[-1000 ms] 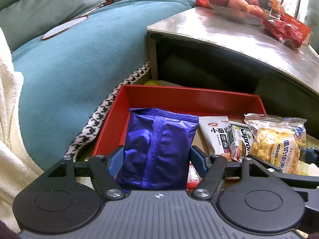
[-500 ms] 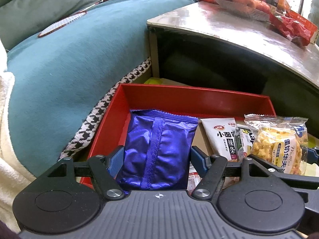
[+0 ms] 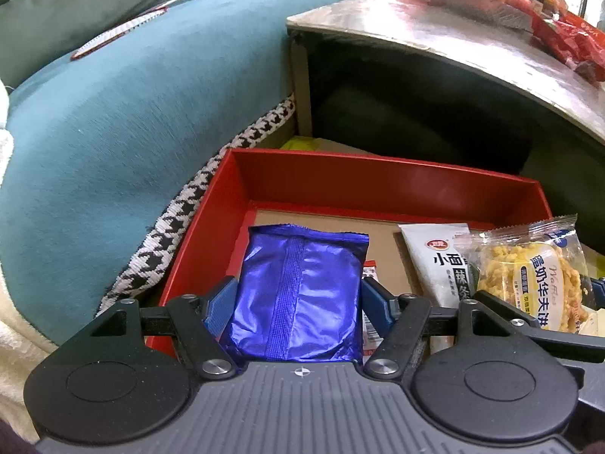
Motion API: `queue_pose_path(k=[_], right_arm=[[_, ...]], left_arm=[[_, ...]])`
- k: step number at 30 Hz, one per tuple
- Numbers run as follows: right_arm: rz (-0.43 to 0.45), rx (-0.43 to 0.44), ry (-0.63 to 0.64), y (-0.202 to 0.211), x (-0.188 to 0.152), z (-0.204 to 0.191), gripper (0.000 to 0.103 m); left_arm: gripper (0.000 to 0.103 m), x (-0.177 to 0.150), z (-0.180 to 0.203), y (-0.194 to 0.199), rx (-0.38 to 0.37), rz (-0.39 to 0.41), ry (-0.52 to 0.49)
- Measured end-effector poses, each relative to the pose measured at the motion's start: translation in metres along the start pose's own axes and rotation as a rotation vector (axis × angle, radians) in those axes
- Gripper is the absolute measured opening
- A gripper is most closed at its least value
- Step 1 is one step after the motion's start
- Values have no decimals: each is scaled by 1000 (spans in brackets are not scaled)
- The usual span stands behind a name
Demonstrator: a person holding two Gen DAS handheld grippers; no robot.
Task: Organize snacks
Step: 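Lower both packets into the red box and open both tools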
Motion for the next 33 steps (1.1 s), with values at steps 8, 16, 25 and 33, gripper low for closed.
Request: queue_pose_path(k=[8,16,25,33], right_arm=[[6,-11,23,-9,0,-6,76],[11,-22,49,-14,0,-13,76],[17,-17,50,-16,-1,-12,76],[50,-24,41,-7,4,-10,82]], left_arm=[[75,1,-4,-12,16,-19,11],[75,1,-9,-24,27,-39,15],[77,2,-14,-29,39,-45,21],[82,5,-15,-18,43,-17,28]])
Point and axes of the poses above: each gripper's, at about its wrist camera, not at the fingertips, and y roughly against the way its jaws point, z to its right, x to its top, the point moved 3 cm from there along -y, roughly the way its jaws point, and after that the axes turned 6 degrees about -x, right-handed, at the moved point
